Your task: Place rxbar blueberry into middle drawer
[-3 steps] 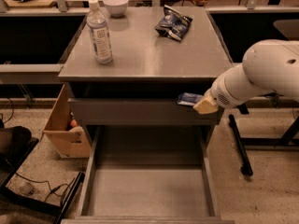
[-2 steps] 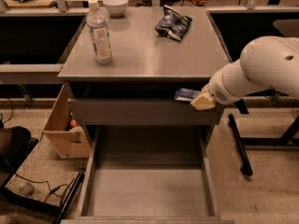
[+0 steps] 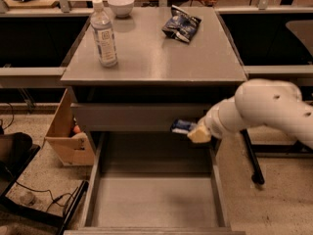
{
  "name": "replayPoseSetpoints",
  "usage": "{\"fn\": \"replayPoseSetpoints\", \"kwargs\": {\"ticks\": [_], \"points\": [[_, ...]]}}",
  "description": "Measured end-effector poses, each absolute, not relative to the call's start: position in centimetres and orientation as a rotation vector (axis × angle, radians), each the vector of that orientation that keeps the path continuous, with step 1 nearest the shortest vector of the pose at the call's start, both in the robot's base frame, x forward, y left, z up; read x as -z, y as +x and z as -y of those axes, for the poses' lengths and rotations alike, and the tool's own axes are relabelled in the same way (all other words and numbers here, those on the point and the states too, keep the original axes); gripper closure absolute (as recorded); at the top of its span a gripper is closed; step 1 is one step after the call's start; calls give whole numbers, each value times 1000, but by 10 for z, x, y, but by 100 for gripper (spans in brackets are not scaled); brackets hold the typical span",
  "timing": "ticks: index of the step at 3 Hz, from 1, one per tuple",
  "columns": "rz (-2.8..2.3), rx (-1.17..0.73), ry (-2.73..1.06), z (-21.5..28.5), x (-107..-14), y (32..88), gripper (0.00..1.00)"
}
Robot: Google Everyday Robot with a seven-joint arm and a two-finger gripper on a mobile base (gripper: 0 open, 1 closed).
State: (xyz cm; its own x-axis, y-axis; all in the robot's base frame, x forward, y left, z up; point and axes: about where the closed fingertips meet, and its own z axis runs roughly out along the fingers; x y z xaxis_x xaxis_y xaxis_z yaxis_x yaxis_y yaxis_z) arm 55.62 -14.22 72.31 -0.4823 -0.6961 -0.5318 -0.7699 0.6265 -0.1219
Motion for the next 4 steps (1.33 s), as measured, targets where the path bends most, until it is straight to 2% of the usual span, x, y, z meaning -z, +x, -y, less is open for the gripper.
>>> {"fn": "replayPoseSetpoints", "kwargs": {"ticks": [2,4], "points": [[-2371,-423,-1042,131,-571,549,100],[-2365,-454,-998,122,-493,543,100]]}}
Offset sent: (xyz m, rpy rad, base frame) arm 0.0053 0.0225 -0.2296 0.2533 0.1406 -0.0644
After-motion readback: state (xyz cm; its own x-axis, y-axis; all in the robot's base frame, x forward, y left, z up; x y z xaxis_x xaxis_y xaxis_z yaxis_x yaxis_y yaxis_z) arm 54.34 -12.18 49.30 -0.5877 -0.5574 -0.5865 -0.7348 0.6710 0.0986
